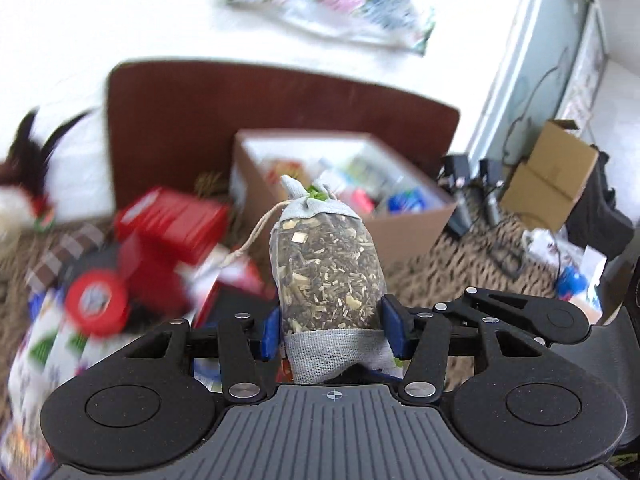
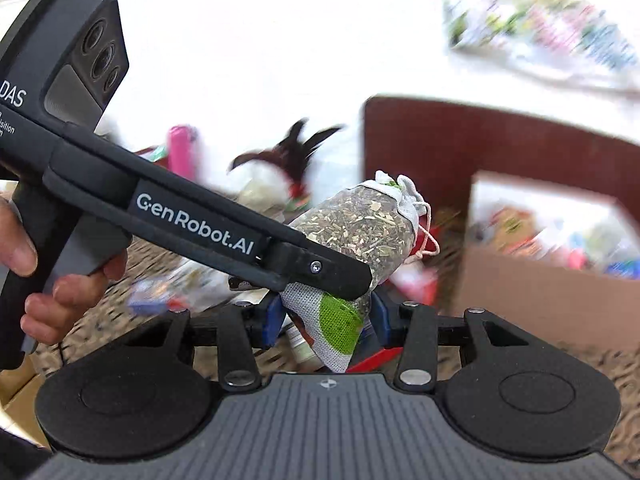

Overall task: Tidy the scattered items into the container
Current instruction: 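Lift the sachet and carry it toward the cardboard box with the left gripper, then lower the sachet into the cardboard box and open the left gripper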

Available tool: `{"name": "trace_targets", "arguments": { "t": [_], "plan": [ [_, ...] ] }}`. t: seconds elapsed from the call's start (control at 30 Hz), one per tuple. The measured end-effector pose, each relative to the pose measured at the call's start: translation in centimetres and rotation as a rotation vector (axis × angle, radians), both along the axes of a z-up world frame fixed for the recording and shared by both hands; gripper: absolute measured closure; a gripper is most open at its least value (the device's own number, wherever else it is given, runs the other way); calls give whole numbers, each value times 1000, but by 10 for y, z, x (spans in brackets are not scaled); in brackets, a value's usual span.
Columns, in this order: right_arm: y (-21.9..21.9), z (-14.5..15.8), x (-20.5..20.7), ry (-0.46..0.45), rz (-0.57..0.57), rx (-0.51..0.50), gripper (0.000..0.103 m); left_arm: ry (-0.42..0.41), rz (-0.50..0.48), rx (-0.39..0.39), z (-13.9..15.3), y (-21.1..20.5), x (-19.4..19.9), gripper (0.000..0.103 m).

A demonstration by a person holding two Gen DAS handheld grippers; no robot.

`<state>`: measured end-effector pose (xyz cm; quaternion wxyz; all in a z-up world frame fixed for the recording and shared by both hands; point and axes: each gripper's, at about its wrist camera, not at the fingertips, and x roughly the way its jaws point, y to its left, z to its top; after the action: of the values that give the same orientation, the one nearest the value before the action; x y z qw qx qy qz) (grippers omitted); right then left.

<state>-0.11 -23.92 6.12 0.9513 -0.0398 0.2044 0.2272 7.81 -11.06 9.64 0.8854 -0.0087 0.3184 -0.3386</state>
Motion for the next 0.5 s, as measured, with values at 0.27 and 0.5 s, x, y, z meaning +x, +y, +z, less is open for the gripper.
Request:
{"name": "trace_targets", "arguments": {
  "t": [0.27, 0.5],
  "plan": [
    [-59, 38, 66, -84, -101, -68, 53, 37, -46, -114, 20, -67, 88, 50],
    [-100, 27, 140, -44, -152, -172, 53, 118, -78, -132, -6, -135, 165, 50]
  ]
}}
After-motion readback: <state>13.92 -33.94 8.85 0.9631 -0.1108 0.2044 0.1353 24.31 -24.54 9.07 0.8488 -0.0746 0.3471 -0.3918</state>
